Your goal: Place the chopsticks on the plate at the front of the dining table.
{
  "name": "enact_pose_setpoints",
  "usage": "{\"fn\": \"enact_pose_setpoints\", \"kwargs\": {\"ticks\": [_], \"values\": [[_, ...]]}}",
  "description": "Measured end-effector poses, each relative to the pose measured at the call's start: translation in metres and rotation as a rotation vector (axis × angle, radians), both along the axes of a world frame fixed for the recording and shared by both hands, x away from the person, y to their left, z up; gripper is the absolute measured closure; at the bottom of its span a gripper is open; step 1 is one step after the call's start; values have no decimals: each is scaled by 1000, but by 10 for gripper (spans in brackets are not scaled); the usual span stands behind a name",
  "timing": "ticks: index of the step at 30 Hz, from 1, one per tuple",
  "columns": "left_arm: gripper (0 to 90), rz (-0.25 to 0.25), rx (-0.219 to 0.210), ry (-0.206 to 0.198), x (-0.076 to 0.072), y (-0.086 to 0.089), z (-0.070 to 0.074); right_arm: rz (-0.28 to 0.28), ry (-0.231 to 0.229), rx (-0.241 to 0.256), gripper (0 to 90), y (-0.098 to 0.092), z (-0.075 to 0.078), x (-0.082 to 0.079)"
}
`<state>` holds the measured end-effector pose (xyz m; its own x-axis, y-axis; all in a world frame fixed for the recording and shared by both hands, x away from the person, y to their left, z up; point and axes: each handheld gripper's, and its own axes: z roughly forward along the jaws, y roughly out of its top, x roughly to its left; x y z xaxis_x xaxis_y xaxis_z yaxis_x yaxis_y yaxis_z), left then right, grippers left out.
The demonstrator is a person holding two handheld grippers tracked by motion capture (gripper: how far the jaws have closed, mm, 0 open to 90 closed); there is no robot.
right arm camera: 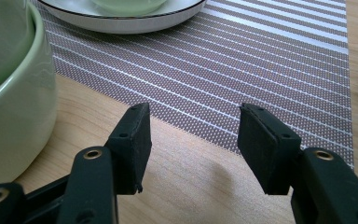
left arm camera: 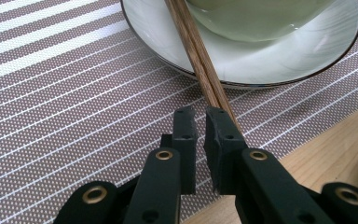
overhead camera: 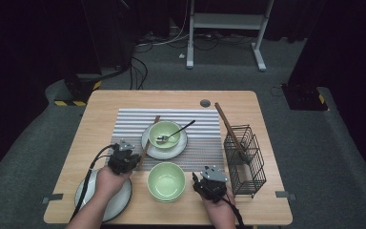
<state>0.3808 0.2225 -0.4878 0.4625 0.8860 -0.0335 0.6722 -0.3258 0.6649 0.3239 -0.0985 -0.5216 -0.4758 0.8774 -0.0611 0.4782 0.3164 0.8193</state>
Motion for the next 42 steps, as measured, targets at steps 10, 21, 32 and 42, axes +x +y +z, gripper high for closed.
{"fn": "enact_pose_setpoints", "kwargs": {"ticks": [10, 21, 32, 42], "values": [[821, -15, 6, 2, -2, -5, -1, -4, 3, -5, 441, 0, 0, 0], [821, -36, 9, 6, -3, -10, -3, -13, 10, -5, 442, 0, 0, 0], [821, -35, 8, 2, -3, -14, -2, -8, 10, -18, 442, 0, 0, 0], [814, -33, 9, -2, -3, -13, -1, -7, 12, -21, 442, 1, 0, 0]]}}
